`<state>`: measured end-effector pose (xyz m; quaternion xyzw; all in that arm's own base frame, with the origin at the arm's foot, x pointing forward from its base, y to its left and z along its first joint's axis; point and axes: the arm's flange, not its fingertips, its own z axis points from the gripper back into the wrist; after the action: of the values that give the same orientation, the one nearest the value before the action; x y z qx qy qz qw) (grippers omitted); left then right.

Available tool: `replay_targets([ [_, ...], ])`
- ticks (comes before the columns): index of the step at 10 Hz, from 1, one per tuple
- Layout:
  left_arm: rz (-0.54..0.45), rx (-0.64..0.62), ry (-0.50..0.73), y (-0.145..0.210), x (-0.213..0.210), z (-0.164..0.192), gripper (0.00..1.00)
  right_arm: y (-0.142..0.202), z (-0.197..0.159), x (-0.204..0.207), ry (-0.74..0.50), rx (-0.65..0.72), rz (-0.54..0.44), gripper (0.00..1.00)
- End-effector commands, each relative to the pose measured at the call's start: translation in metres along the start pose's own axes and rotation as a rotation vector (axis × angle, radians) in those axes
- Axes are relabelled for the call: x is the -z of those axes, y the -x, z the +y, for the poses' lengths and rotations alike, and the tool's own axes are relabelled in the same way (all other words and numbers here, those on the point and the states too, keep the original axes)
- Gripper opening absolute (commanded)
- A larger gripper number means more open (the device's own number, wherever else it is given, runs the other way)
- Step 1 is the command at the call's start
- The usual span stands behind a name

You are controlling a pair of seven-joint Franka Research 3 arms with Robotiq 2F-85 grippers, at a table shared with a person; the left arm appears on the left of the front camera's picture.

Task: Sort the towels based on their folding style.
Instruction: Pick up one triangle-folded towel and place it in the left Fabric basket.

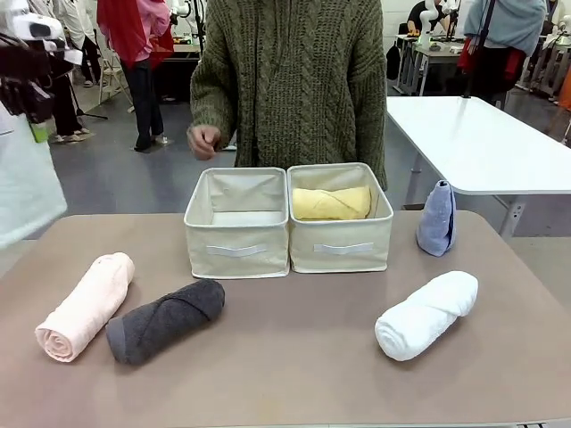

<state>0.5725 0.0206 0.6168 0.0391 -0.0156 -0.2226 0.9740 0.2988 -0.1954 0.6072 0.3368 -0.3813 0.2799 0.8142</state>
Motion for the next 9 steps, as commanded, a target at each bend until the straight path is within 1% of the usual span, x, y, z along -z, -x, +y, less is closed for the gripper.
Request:
replay_targets([
  [1,-0.054,0.105,0.107,0.023,0.003,-0.02,0.0,0.001,-0.001,0.001,-0.006,-0.011,-0.011,1.0],
  [2,-0.057,0.141,0.148,0.028,0.001,-0.03,0.0,0.001,-0.001,0.001,-0.006,-0.011,-0.011,1.0],
  [3,-0.07,0.179,0.155,0.034,0.0,-0.04,0.0,0.001,-0.001,0.001,-0.006,-0.011,-0.011,1.0],
  [4,-0.078,0.187,0.165,0.043,0.004,-0.045,0.0,0.001,-0.001,0.001,-0.006,-0.011,-0.011,1.0],
  [5,-0.063,0.201,0.16,0.046,0.007,-0.048,0.0,0.001,-0.001,0.001,-0.006,-0.011,-0.011,1.0],
  [6,-0.043,0.229,0.153,0.06,0.008,-0.044,0.0,0.001,-0.001,0.001,-0.006,-0.011,-0.011,1.0],
  [8,-0.035,0.239,0.139,0.117,0.004,-0.017,0.0,0.001,-0.001,0.001,-0.006,-0.011,-0.011,1.0],
  [9,-0.07,0.201,0.126,0.158,0.003,0.0,0.0,0.001,-0.001,0.001,-0.006,-0.011,-0.011,1.0],
])
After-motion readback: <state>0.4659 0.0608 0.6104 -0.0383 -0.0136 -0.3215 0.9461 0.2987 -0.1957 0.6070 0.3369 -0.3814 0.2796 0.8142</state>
